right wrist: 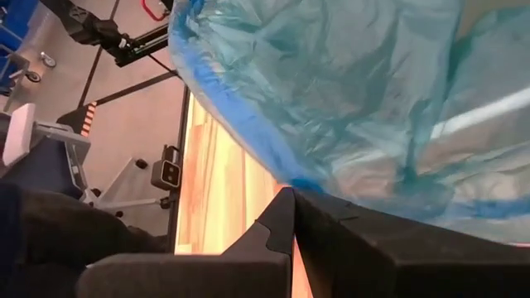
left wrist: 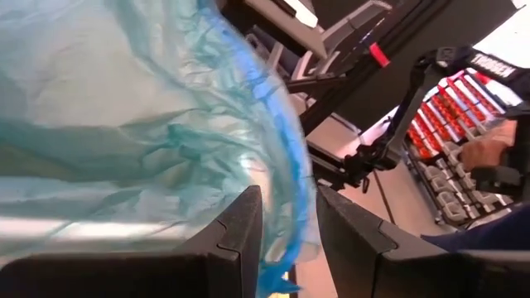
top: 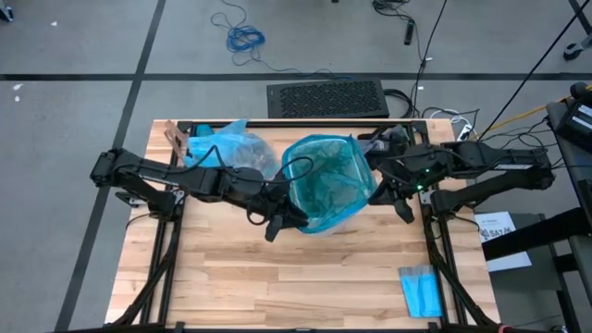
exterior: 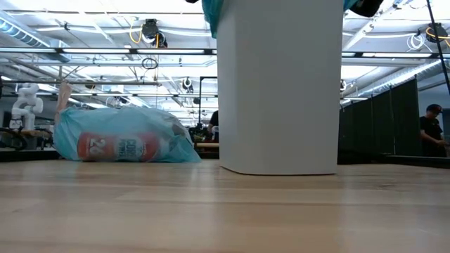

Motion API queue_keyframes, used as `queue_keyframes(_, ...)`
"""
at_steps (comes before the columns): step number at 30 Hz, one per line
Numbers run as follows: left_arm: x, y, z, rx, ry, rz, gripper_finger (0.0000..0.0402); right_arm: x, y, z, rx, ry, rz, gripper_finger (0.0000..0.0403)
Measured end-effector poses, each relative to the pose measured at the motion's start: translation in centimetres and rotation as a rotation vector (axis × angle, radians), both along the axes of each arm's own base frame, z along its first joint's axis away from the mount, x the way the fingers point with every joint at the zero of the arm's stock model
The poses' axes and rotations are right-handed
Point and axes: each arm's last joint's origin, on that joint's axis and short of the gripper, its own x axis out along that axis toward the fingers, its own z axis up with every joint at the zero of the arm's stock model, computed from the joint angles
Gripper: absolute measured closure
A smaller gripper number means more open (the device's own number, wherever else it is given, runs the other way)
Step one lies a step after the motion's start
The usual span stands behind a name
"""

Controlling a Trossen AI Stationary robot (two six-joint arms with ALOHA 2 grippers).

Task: Place trash/remove bag and relplace
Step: Insert the blue trash bag into the white trash bin

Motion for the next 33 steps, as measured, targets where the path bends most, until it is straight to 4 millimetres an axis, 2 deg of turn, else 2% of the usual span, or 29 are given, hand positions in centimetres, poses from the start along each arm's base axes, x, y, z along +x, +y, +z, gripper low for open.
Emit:
queue_keyframes(8, 0.0, -0.2, 0.3, -0.003, -0.028, -0.008, 0.0288, 0.3, 0.1, -0.5, -0.004, 0.050, 0.002, 0.0403)
queue_keyframes(14, 0.1, -0.4, 0.2, -0.004, -0.027, -0.016, 0.0288, -1.4, 0.0, 1.3, 0.022, -0.101, -0.067, 0.0403)
queue_keyframes(17, 0.1, -0.5, 0.2, -0.004, -0.027, -0.020, 0.0288, -1.7, 0.0, 1.9, 0.023, -0.165, -0.076, 0.0403)
queue_keyframes(27, 0.1, -0.5, 0.2, -0.004, -0.031, -0.020, 0.0288, 1.1, 0.0, 0.6, -0.045, -0.102, -0.114, 0.0403)
queue_keyframes(33, 0.1, -0.5, 0.3, -0.004, -0.036, -0.016, 0.0288, 0.7, 0.2, 0.4, -0.015, -0.062, -0.067, 0.0403)
